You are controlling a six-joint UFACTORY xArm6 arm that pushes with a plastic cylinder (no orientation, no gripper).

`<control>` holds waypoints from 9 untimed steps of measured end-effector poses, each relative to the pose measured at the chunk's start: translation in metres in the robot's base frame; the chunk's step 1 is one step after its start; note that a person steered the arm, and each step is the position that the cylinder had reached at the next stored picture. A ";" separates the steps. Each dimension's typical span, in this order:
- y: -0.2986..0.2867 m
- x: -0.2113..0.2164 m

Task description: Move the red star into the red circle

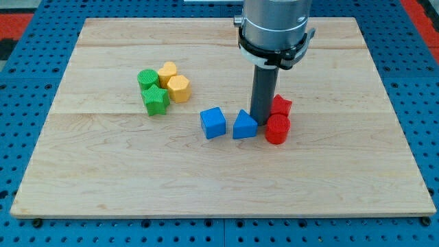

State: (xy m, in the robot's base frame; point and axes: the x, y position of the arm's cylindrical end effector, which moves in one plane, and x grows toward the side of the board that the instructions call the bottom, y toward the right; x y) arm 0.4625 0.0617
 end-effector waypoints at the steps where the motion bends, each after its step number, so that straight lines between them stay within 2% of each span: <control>1: 0.022 0.001; 2: 0.060 0.035; 3: 0.070 0.049; 4: 0.071 0.039; 5: 0.100 0.004; 6: 0.122 -0.055; 7: 0.076 -0.061; 8: 0.055 -0.030; 9: 0.047 -0.036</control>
State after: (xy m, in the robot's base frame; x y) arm 0.4261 0.1089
